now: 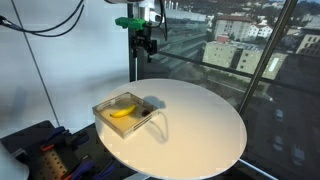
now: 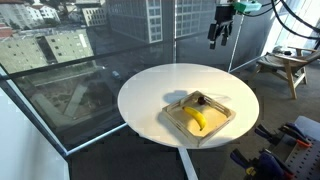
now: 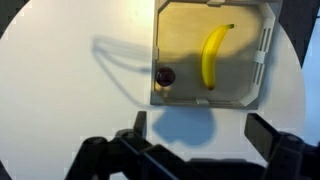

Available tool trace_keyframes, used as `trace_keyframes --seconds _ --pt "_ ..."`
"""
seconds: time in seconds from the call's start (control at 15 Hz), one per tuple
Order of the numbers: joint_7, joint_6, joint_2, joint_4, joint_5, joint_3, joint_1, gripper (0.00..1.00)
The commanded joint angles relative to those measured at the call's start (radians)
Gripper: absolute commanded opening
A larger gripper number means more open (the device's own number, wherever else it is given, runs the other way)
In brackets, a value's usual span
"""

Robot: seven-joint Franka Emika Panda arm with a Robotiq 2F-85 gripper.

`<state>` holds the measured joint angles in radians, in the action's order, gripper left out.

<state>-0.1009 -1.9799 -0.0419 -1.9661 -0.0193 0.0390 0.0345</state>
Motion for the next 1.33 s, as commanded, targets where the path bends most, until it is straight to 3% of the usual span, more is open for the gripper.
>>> trace_keyframes --seconds 0.0,1.27 --pt "0.028 0.021 -0.055 0.068 0.002 -0.006 -0.003 1.00" --pt "0.002 0.003 -0.084 0.064 0.000 -0.013 -0.003 1.00"
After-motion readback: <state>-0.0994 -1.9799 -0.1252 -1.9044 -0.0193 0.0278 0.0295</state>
